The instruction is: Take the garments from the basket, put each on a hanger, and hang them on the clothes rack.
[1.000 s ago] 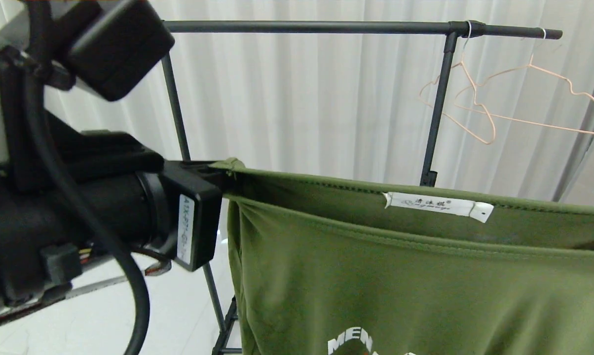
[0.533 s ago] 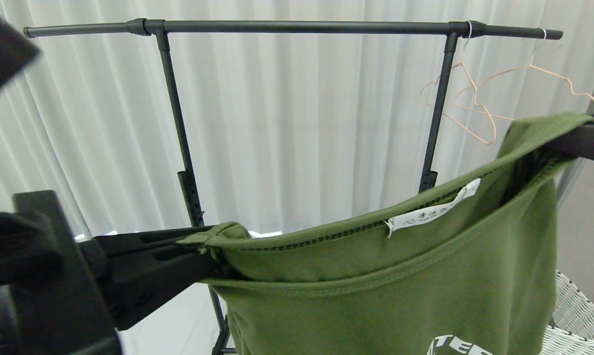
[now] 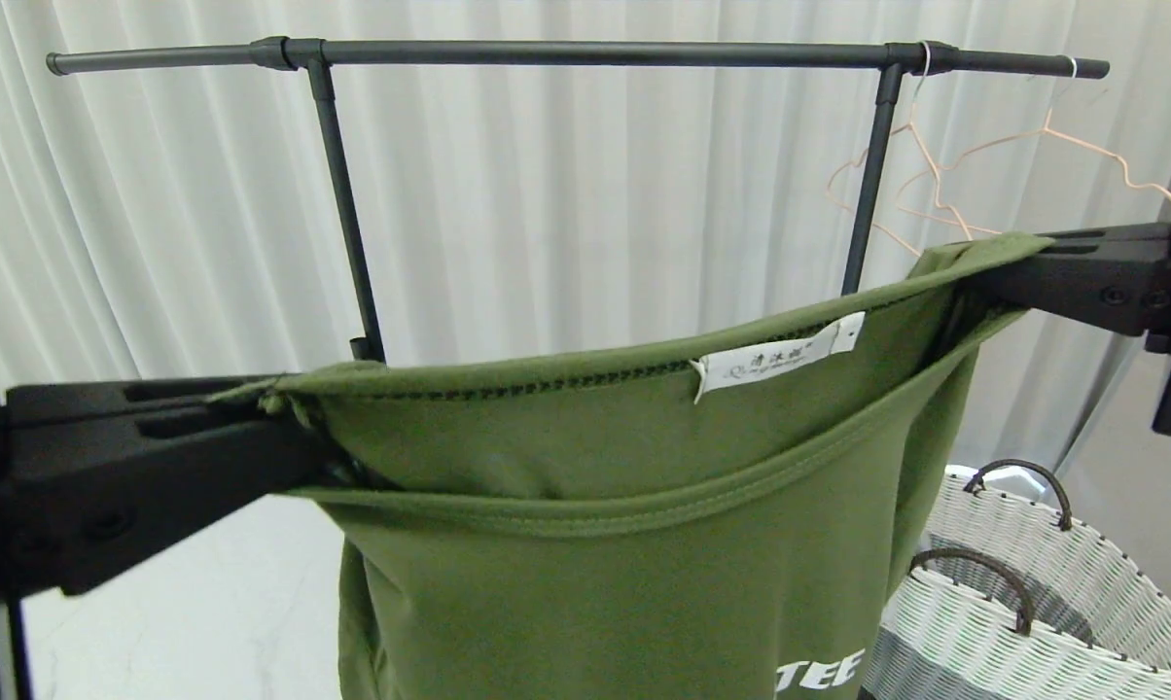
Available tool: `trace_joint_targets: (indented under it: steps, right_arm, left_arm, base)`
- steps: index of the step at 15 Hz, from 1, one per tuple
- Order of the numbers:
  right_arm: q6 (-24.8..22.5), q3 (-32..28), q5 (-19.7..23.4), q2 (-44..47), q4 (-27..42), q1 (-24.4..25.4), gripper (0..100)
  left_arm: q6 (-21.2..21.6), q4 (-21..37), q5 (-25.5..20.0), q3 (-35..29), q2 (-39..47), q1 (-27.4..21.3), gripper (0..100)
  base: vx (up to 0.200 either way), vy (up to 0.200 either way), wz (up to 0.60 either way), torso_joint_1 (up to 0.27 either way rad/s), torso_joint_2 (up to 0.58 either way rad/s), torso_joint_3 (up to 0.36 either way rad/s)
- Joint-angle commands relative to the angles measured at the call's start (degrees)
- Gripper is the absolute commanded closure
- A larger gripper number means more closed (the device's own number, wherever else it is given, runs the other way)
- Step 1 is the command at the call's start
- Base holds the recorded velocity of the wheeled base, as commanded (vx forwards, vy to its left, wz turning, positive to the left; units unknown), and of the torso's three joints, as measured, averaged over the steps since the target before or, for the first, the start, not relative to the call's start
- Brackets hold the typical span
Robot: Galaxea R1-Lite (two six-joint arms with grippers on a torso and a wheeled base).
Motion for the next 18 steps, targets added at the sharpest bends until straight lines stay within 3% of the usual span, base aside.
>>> trace_joint_targets:
  steps: [1, 6, 15, 16, 18]
  right_arm:
    - [-0.02, -0.04, -0.25, -2.16, 0.72, -0.98, 100]
    - [-2.04, 4.79, -0.25, -6.38, 0.90, -1.07, 100]
    - [-2.39, 4.44, -0.08, -7.17, 0.99, -0.98, 100]
    - [-2.13, 4.79, 0.01, -7.43, 1.69, -0.98, 0]
    - [-2.21, 6.46, 0.10, -8.22, 2.13, -0.98, 0]
  left_arm:
    - [2.67, -0.32, -0.03, -1.39, 0.52, 4.76, 100]
    - [3.20, -2.17, -0.03, -2.97, 2.72, 6.17, 100]
    - [3.29, -3.58, -0.30, -3.14, 4.12, 6.08, 100]
    - [3.20, -3.58, -0.30, -3.06, 4.12, 6.17, 100]
    - [3.11, -3.58, -0.30, -2.70, 4.03, 6.17, 100]
  base:
    - [0.000, 0.000, 0.00, 0.000, 0.00, 0.000]
    - [0.000, 0.000, 0.00, 0.000, 0.00, 0.000]
    - [0.000, 0.000, 0.00, 0.000, 0.00, 0.000]
    - [0.000, 0.000, 0.00, 0.000, 0.00, 0.000]
    - [0.000, 0.000, 0.00, 0.000, 0.00, 0.000]
